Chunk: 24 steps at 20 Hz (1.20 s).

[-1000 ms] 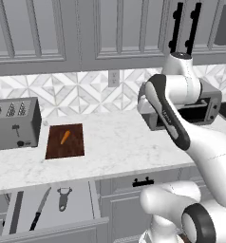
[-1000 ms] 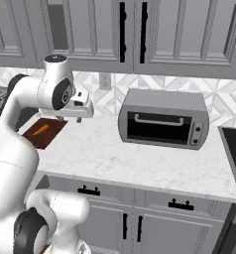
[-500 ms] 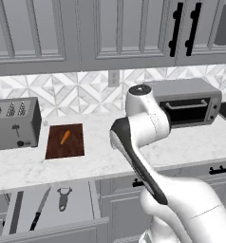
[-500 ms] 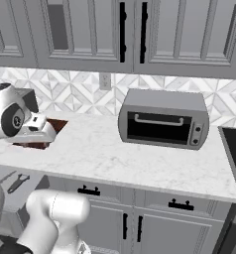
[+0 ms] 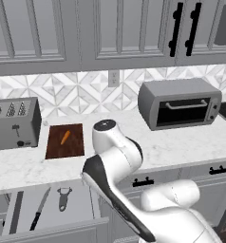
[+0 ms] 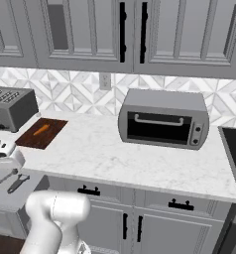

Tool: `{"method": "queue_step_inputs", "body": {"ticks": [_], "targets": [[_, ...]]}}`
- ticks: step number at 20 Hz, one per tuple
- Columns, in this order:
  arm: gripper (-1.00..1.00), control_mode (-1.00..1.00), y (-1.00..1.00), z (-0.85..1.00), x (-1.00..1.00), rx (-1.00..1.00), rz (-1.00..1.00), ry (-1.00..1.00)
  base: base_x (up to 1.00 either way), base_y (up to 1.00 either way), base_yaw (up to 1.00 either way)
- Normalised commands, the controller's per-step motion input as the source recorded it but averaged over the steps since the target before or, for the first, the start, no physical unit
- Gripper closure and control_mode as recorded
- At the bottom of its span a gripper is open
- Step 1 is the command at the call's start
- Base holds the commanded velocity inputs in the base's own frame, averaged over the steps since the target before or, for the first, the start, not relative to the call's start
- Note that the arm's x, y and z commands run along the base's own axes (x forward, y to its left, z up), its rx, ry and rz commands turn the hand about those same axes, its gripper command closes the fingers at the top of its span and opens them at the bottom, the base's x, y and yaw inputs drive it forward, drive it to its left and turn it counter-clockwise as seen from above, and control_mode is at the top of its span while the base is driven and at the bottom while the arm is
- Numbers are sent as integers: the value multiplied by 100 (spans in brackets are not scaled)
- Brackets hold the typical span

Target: Place the appropriate cutting tool for cutting the carrot skin on the cutting board.

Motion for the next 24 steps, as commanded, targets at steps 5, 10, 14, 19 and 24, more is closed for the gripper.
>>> {"method": "queue_step_inputs", "body": {"ticks": [5, 10, 14, 19, 24], "targets": [[-100, -100, 100, -27, 21, 4, 0, 25, 0, 0, 0], [-100, -100, 93, -63, 41, 2, 0, 20, 0, 0, 0], [-100, -100, 46, -73, 20, 0, 0, 7, 0, 0, 0], [-100, -100, 7, -69, 19, 0, -5, 6, 0, 0, 0], [-100, -100, 0, -67, 18, 3, -4, 9, 0, 0, 0]]}}
